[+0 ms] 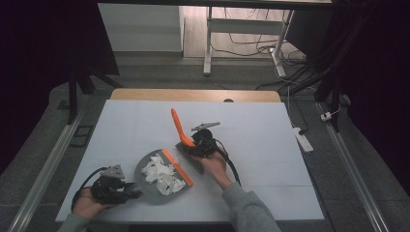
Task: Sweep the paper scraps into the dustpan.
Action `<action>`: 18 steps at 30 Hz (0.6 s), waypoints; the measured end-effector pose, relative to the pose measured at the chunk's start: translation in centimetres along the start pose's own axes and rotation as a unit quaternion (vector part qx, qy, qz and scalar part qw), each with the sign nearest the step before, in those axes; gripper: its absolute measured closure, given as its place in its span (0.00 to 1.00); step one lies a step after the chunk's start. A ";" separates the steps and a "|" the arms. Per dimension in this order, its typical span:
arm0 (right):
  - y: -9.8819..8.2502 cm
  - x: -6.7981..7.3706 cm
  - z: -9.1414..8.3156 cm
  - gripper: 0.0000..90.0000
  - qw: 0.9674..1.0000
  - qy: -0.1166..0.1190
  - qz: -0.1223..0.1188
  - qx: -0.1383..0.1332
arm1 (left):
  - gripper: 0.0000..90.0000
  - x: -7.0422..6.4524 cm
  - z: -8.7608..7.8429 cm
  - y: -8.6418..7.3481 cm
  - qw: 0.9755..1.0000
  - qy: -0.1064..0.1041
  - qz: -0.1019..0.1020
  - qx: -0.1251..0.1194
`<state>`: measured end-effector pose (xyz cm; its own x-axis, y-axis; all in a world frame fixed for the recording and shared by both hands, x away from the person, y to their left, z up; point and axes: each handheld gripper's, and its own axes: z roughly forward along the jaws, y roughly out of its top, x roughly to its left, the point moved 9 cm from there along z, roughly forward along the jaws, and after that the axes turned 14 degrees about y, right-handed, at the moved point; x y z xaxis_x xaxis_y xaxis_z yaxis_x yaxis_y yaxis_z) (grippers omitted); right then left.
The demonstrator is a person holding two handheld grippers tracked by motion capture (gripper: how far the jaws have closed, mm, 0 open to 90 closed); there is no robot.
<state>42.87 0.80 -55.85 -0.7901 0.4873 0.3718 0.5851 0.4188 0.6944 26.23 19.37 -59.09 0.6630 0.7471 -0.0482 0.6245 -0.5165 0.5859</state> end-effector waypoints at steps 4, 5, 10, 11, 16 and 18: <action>0.3 1.5 1.5 0.78 1.000 0.012 -0.014 0.023 | 0.69 0.0 0.1 0.1 1.000 0.001 0.001 0.001; 0.4 1.9 1.8 0.78 0.999 0.016 -0.017 0.026 | 0.69 -0.1 0.1 0.1 1.000 0.001 0.000 0.000; 0.4 4.5 2.6 0.78 0.998 0.053 -0.031 0.032 | 0.69 -0.1 0.1 0.1 1.000 0.001 0.000 0.000; 0.4 4.9 2.6 0.78 0.997 0.060 -0.035 0.032 | 0.69 -0.1 0.1 0.1 1.000 0.001 0.000 0.000; 1.1 6.0 0.7 0.78 0.996 0.074 -0.043 0.006 | 0.69 0.0 0.1 0.1 1.000 0.000 0.000 0.000; 1.3 5.6 -0.3 0.78 0.997 0.068 -0.041 -0.004 | 0.69 0.0 0.2 0.1 1.000 -0.001 0.000 0.000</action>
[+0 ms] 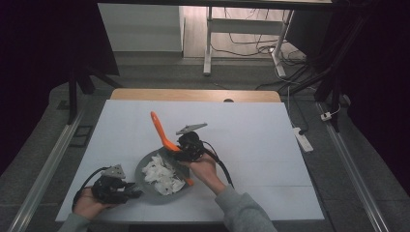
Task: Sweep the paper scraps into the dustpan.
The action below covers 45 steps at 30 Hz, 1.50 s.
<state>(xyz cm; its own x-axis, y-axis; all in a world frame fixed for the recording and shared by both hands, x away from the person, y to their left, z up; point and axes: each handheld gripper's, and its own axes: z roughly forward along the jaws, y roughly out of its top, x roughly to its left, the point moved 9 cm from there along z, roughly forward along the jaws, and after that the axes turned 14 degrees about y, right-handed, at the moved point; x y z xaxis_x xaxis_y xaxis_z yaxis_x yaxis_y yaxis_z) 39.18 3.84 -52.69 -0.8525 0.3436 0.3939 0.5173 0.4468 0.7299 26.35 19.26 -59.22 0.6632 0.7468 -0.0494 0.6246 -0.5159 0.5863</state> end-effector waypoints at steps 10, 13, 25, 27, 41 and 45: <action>-0.5 -1.5 -3.4 0.78 0.999 -0.019 0.013 -0.026 | 0.69 0.0 0.1 0.0 1.000 -0.001 -0.002 -0.003; -0.7 -2.2 -3.7 0.78 0.999 -0.035 0.013 -0.023 | 0.69 0.0 0.1 0.0 1.000 -0.001 -0.002 -0.002; -1.9 -3.1 1.5 0.78 0.998 -0.032 0.040 0.033 | 0.69 0.0 0.1 0.0 1.000 -0.001 0.000 -0.002; -1.8 -2.5 1.8 0.78 0.998 -0.025 0.036 0.035 | 0.69 0.0 0.1 0.0 1.000 0.000 0.001 -0.002; -0.7 -1.2 -0.4 0.78 0.999 -0.040 -0.007 0.020 | 0.69 0.2 0.0 0.0 1.000 -0.003 -0.006 -0.009; -0.8 -1.3 -0.9 0.78 0.999 -0.041 -0.005 0.018 | 0.69 0.3 0.0 0.0 1.000 -0.004 -0.010 -0.013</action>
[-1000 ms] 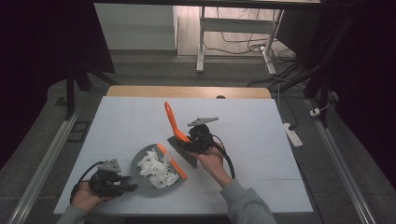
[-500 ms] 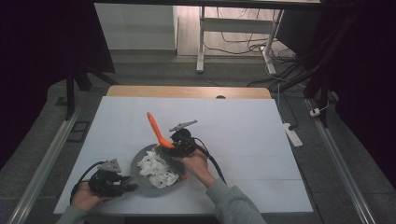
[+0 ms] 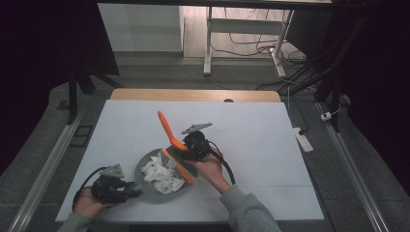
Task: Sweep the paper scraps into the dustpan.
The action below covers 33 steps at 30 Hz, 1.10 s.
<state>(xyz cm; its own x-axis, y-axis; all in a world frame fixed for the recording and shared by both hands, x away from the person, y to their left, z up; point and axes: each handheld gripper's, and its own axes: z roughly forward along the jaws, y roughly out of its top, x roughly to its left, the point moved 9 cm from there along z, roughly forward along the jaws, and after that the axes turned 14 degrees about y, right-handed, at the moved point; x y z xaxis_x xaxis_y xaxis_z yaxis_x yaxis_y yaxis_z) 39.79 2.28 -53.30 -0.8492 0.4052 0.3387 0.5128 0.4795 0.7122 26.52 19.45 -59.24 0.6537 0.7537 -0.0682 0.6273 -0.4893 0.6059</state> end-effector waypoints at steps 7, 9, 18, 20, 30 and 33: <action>0.0 -0.5 -1.3 0.78 1.000 -0.002 0.007 -0.022 | 0.69 0.1 -0.2 0.1 1.000 0.003 0.000 -0.011; 0.1 -0.8 -2.0 0.78 0.999 -0.003 0.010 -0.033 | 0.69 0.1 -0.3 0.2 1.000 0.005 -0.002 -0.016; -0.1 -1.5 -5.0 0.78 0.998 -0.003 0.013 -0.068 | 0.69 0.3 -0.5 0.6 0.999 0.015 -0.013 -0.027; -0.4 -1.5 -5.5 0.78 0.997 -0.004 0.011 -0.071 | 0.69 0.3 -0.5 0.7 0.999 0.019 -0.018 -0.029; -1.7 -1.7 -8.3 0.78 0.996 -0.002 0.003 -0.094 | 0.69 0.7 -1.0 1.2 0.997 0.041 -0.044 -0.044; -2.1 -1.8 -9.2 0.78 0.995 0.000 -0.002 -0.104 | 0.69 0.9 -1.1 1.3 0.996 0.048 -0.055 -0.049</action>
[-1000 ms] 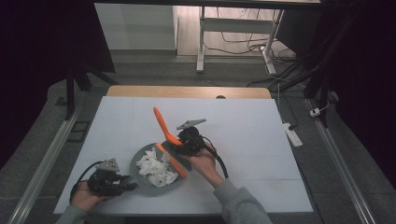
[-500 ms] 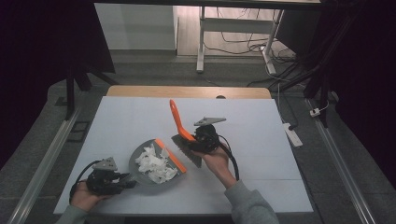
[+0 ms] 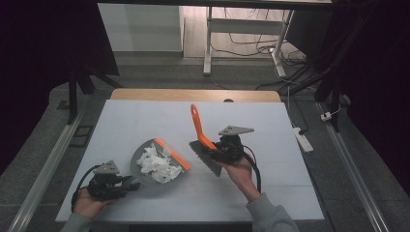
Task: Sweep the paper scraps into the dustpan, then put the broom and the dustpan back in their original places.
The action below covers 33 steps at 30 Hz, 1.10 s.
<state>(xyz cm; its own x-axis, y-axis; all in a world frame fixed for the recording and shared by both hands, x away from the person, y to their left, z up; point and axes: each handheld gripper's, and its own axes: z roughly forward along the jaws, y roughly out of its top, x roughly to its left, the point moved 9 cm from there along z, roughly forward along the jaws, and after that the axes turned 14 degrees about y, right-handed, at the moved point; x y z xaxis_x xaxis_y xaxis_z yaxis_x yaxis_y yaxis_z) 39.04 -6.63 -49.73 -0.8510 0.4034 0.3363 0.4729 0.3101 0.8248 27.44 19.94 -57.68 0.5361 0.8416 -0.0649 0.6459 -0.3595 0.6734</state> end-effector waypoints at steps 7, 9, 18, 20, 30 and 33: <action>-1.2 -0.3 -2.2 0.78 1.000 -0.002 -0.008 -0.003 | 0.69 0.5 -0.4 0.5 0.999 0.014 -0.028 -0.017; -1.4 -0.4 -2.8 0.78 1.000 -0.001 -0.009 -0.005 | 0.69 0.7 -0.5 0.6 0.999 0.020 -0.036 -0.020; -2.8 -1.1 -4.9 0.78 1.000 -0.002 -0.002 -0.004 | 0.69 1.0 -0.7 1.0 0.997 0.038 -0.058 -0.031; -3.1 -1.2 -5.3 0.78 1.000 0.002 0.003 -0.007 | 0.69 1.0 -0.7 1.0 0.997 0.043 -0.060 -0.033; -4.5 -1.9 -6.8 0.78 1.000 0.000 0.012 0.005 | 0.69 1.4 -0.3 1.2 0.992 0.073 -0.096 -0.032; -4.7 -2.0 -7.1 0.78 1.000 -0.002 0.013 0.006 | 0.69 1.5 -0.1 1.2 0.990 0.084 -0.108 -0.030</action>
<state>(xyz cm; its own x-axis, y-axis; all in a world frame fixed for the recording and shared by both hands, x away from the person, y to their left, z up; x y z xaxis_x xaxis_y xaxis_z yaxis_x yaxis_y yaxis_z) 36.86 -14.96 -51.05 -0.8377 0.4146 0.3556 0.4973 0.3099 0.8103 28.99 20.85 -56.88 0.2876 0.9533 -0.0924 0.6996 -0.1433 0.7000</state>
